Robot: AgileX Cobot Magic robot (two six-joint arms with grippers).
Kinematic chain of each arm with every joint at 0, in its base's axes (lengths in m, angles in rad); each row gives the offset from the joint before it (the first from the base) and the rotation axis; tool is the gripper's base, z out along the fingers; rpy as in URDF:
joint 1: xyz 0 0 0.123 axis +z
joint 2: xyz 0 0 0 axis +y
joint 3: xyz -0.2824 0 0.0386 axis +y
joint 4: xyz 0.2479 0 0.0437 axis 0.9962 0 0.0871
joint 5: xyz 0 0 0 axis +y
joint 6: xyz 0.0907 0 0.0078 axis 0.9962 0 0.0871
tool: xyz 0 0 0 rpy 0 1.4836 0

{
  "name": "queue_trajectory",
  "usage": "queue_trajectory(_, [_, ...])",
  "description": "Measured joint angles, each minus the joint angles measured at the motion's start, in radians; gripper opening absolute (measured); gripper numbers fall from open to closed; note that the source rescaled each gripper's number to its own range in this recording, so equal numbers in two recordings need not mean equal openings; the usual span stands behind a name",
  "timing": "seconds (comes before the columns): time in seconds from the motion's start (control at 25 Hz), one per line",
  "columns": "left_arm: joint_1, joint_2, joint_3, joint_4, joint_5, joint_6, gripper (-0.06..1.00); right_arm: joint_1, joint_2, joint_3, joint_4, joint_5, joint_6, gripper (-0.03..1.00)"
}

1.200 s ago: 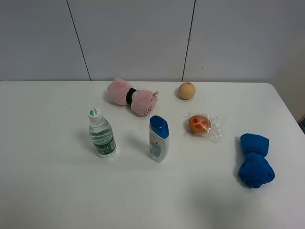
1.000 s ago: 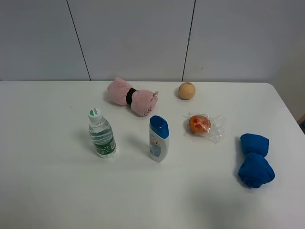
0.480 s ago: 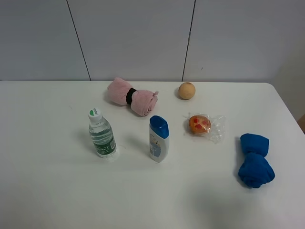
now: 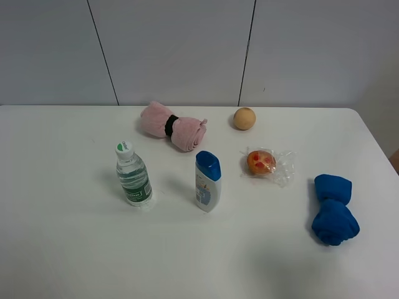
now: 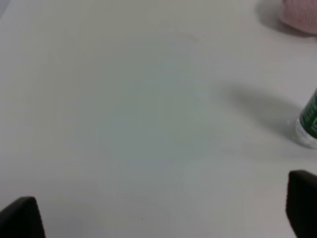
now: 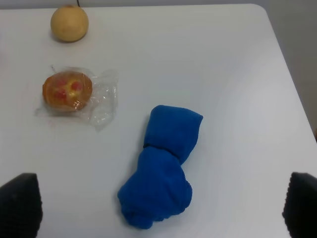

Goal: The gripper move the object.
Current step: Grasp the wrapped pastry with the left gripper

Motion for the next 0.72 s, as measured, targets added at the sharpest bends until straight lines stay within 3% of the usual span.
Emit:
queue_trajectory(0.24, [0.000, 0.321, -0.188, -0.077, -0.019, 0.137, 1.00, 0.000, 0.000, 0.000, 0.000, 0.000, 0.000, 1.00])
queue_trajectory(0.4, [-0.051, 0.560, -0.333, -0.092, -0.074, 0.157, 1.00, 0.000, 0.000, 0.000, 0.000, 0.000, 0.000, 1.00])
queue_trajectory(0.52, [-0.144, 0.726, -0.432, -0.092, -0.144, 0.159, 1.00, 0.000, 0.000, 0.000, 0.000, 0.000, 0.001, 1.00])
queue_trajectory(0.72, [-0.386, 1.002, -0.607, -0.051, -0.212, 0.161, 1.00, 0.000, 0.000, 0.000, 0.000, 0.000, 0.001, 1.00])
